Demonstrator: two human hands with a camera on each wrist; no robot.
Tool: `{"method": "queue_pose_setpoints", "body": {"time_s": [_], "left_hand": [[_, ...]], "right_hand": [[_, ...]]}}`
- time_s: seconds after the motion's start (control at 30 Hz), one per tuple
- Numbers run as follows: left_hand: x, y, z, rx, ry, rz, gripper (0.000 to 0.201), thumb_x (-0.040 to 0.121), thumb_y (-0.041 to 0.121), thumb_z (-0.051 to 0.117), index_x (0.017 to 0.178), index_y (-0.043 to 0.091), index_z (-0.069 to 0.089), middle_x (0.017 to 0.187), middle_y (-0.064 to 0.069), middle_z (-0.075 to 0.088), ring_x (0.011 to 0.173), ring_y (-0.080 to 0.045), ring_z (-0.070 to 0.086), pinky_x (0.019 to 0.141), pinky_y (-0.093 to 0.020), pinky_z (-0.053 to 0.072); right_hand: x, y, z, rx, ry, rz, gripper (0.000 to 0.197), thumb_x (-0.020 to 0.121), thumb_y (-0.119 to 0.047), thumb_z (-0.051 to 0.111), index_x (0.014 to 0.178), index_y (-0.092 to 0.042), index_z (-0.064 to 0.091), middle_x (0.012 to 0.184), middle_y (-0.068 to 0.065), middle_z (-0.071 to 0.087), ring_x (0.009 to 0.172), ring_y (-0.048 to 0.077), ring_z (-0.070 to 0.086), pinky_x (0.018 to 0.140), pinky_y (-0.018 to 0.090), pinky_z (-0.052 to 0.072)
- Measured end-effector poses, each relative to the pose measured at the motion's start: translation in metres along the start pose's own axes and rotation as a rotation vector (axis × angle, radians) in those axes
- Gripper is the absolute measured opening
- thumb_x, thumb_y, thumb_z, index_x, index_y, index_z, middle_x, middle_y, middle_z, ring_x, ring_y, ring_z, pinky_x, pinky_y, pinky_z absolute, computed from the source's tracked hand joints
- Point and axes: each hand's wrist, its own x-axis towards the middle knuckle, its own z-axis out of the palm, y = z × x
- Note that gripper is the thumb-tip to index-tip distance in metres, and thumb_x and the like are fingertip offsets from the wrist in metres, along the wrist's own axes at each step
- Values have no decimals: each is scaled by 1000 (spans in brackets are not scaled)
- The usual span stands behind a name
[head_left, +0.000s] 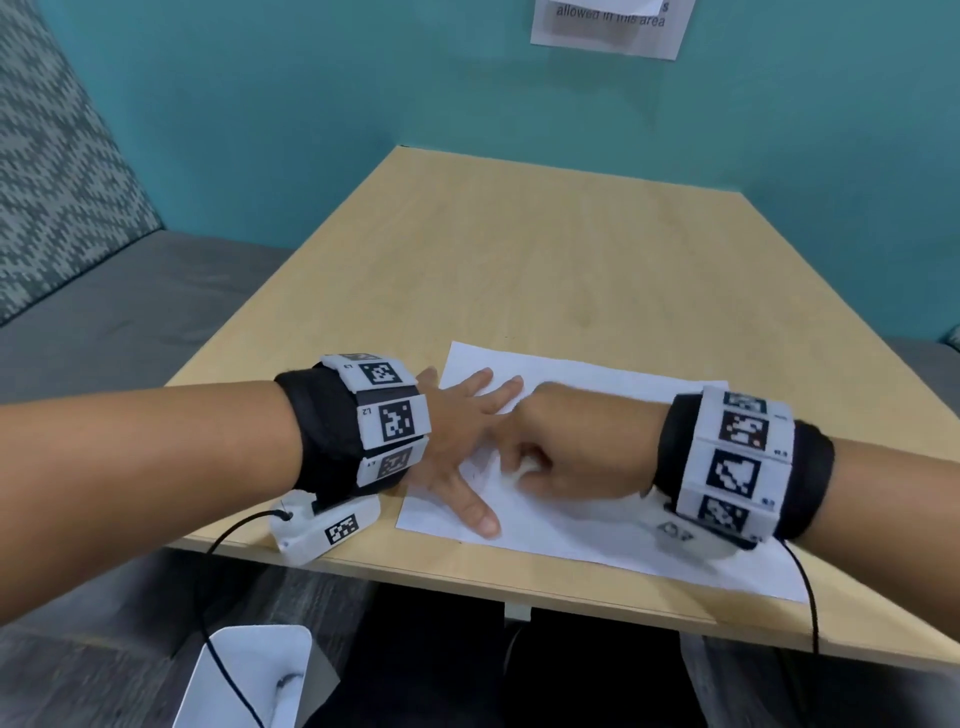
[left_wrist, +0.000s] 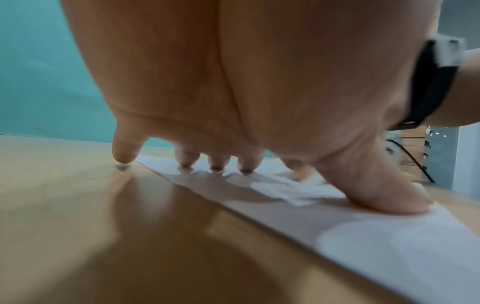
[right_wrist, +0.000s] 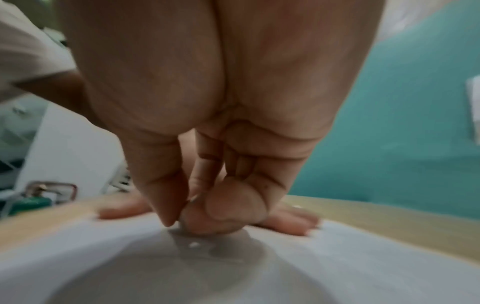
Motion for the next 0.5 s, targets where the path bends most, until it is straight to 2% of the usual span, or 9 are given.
{"method": "queue_pose_setpoints", "body": {"time_s": [0.07,0.1,0.2,0.23,0.27,0.37,0.5], "left_hand": [[2,-2,4,1,20,-6,111,66,84,62,151,53,-1,163,14,-22,150,-26,-21,112,-71,-1],[3,-1,4,7,18,-13,110,66,84,62,151,53,-1,163,14,-22,150,-26,-22,112,-72,-1],[1,3,-1,22,-21,-31,98,70,78,64,152,49,19,161,6,-29,148,-25,-26,113,-70,-3],[1,4,-2,21,-19,-36,97,70,78,64,152,48,20,161,6,-29,149,-25,-26,113,-70,-3],[2,4,-1,21,-18,-43,101,70,79,63,153,47,17,162,7,-27,149,-26,-25,113,-71,-3],[4,4,0,33,-14,-58,110,68,83,60,153,49,1,163,11,-22,150,-27,-21,112,-72,-1],[1,8,-6,52,-51,-67,102,72,78,62,155,43,14,161,4,-30,148,-26,-26,113,-70,-3]], "right_hand": [[3,12,-4,-26,57,72,14,81,-10,57,86,-13,70,58,-19,46,54,-2,44,62,20,37],[3,11,-3,-27,62,66,14,81,-10,57,87,-13,70,58,-19,46,55,-2,44,62,21,37],[-1,-12,5,57,-43,-56,13,83,-11,61,92,-12,71,58,-20,44,54,-2,44,54,11,32],[0,-11,5,48,-55,-67,14,83,-12,62,93,-12,71,59,-20,44,54,-3,44,54,10,32],[2,-5,2,14,-39,-45,15,83,-11,61,94,-13,71,60,-21,43,55,-4,43,55,10,32],[6,14,-4,-26,48,49,16,81,-11,59,91,-15,71,62,-21,45,58,-4,44,63,20,39],[-1,-12,6,56,-51,-80,13,83,-11,62,92,-10,71,58,-21,43,54,-5,46,52,10,31]]}}
